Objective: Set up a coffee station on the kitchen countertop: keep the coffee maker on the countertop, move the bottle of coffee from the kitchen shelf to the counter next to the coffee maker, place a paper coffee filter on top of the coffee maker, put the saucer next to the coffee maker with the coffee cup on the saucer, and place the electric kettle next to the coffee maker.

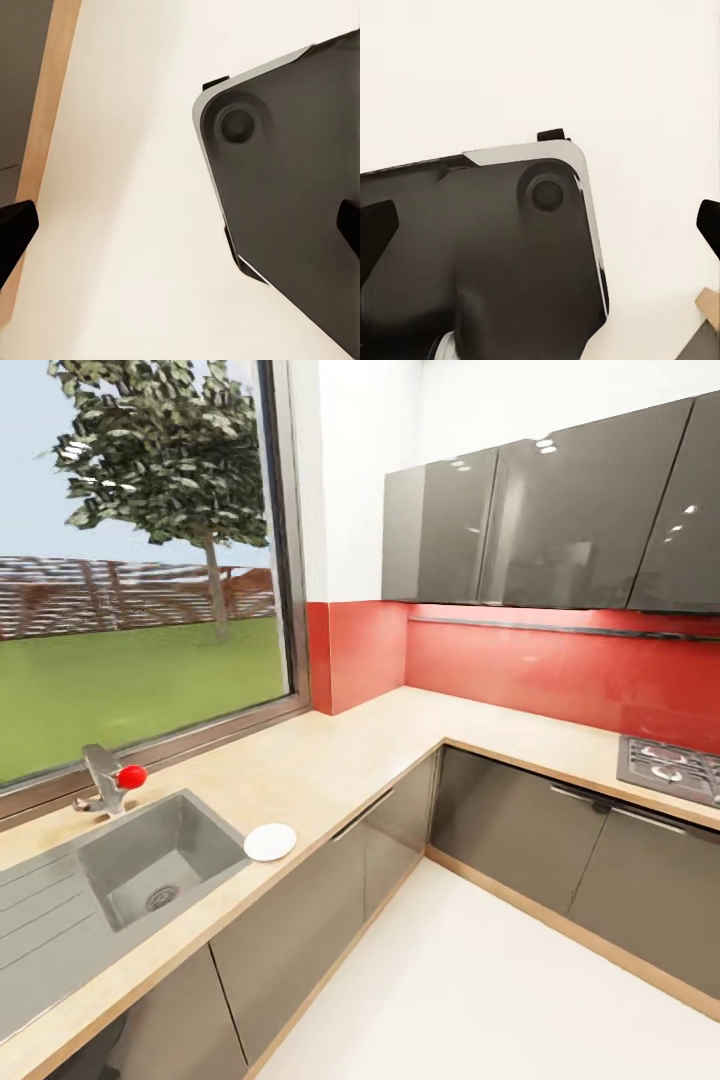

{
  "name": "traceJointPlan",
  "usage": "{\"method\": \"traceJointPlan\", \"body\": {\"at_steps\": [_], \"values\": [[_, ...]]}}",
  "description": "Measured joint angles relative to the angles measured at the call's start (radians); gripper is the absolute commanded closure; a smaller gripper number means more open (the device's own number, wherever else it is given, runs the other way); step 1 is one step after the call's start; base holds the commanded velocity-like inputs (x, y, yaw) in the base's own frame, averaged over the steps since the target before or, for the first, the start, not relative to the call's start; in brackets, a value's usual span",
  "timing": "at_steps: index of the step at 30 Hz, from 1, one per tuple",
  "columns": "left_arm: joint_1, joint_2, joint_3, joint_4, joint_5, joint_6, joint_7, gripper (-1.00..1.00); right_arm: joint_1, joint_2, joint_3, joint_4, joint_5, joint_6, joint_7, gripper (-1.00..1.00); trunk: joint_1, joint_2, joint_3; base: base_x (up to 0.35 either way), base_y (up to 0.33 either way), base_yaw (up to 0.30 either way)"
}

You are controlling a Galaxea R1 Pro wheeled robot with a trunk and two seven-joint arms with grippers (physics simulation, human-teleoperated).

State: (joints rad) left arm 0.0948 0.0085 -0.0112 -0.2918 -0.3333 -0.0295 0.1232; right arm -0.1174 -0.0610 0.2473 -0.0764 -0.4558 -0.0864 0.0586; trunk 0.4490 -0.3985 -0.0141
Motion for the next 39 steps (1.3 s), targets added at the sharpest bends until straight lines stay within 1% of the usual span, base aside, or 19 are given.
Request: {"method": "traceJointPlan", "body": {"at_steps": [17,22,27,36,39], "values": [[0.0,-0.001,0.0,0.0,0.0,0.0,0.0,-1.0,0.0,0.0,-0.001,0.0,-0.001,0.0,0.0,-1.0,0.0,0.0,0.0,0.288,-0.167,0.013],[0.0,-0.001,0.0,0.0,0.001,0.0,0.0,-1.0,0.0,0.0,-0.001,0.0,-0.001,0.0,0.0,-1.0,0.0,0.0,0.0,0.222,-0.205,0.236],[0.0,-0.001,0.0,0.0,0.001,0.0,0.0,-1.0,0.0,0.0,-0.001,0.001,-0.001,0.0,0.0,-1.0,0.0,0.0,0.0,0.04,-0.19,0.276],[0.0,-0.001,0.0,0.001,0.001,0.0,0.0,-1.0,0.0,0.0,-0.002,0.001,-0.001,0.001,-0.001,-1.0,0.0,0.0,0.0,0.002,-0.014,0.278],[0.0,0.003,0.0,0.002,0.001,0.0,0.0,-1.0,0.0,0.0,-0.002,0.001,-0.001,0.0,-0.001,-1.0,0.0,0.0,0.0,0.0,0.0,0.278]]}}
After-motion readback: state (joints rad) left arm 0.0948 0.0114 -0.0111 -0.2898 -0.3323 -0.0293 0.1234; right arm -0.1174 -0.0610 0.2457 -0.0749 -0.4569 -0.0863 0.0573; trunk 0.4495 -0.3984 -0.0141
